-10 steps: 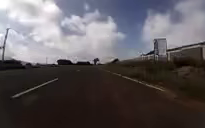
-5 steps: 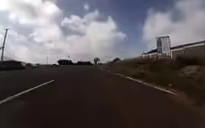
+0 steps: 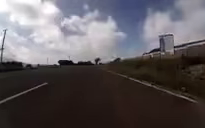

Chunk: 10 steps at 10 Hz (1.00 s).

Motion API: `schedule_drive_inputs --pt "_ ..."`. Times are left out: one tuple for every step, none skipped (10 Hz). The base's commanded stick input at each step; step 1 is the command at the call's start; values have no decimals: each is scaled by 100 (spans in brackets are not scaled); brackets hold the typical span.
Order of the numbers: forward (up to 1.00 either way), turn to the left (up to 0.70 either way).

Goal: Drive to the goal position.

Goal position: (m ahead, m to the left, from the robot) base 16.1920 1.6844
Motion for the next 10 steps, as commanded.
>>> schedule_drive_inputs --pt "100 0" --pt "100 0" --pt "100 0" --pt "100 0" --pt "100 0" --pt "100 0" --pt "100 0" --pt "100 0" --pt "100 0" --pt "100 0"
